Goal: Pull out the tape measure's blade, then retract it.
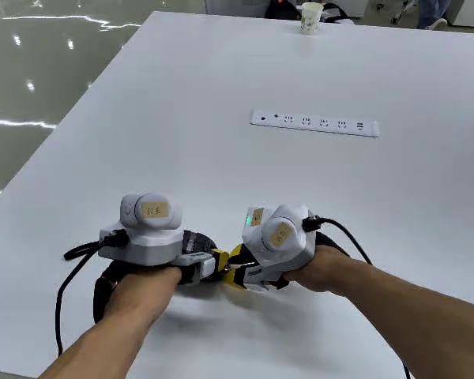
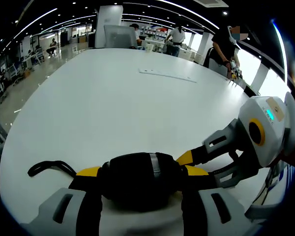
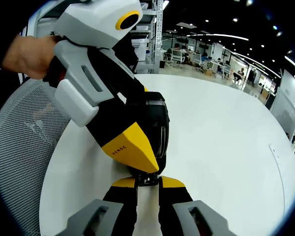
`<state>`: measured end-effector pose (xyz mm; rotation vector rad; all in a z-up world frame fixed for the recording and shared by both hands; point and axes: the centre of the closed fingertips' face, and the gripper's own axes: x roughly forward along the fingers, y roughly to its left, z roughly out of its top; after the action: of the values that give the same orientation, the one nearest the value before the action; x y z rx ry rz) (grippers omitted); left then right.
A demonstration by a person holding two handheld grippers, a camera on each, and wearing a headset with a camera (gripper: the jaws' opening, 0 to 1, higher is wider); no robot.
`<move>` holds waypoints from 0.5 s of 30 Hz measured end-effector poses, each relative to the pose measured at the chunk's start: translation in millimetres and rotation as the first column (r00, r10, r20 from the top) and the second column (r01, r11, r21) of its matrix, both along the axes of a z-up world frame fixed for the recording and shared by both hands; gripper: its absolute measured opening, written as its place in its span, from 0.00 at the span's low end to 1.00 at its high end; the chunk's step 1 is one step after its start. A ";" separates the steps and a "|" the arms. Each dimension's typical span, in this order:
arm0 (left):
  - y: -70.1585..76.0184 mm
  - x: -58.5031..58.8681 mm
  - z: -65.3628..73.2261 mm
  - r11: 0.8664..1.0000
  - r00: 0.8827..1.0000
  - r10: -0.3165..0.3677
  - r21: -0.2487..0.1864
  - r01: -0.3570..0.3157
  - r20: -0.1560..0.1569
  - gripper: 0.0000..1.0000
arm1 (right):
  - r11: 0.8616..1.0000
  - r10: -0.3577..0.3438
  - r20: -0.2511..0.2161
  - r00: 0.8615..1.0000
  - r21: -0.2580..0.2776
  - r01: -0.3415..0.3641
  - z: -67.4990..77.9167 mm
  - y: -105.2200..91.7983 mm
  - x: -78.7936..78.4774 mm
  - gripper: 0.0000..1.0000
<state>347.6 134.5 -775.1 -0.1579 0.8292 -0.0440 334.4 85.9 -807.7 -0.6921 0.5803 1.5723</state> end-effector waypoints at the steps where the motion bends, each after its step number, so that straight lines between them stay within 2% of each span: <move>1: -0.1 -0.1 0.0 1.000 1.000 -0.001 -0.001 0.001 -0.001 0.61 | 1.000 -0.001 0.000 1.000 0.001 0.001 0.2 -0.1 0.0 0.13; 15: 2.4 -4.9 2.6 1.000 1.000 -0.019 0.009 0.018 0.004 0.63 | 1.000 -0.030 0.011 0.999 -0.001 0.030 4.0 -15.4 1.0 0.17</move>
<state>342.7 136.9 -772.5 -0.1419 0.8268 -0.0581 335.4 70.6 -803.7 -0.6894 0.5810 1.5395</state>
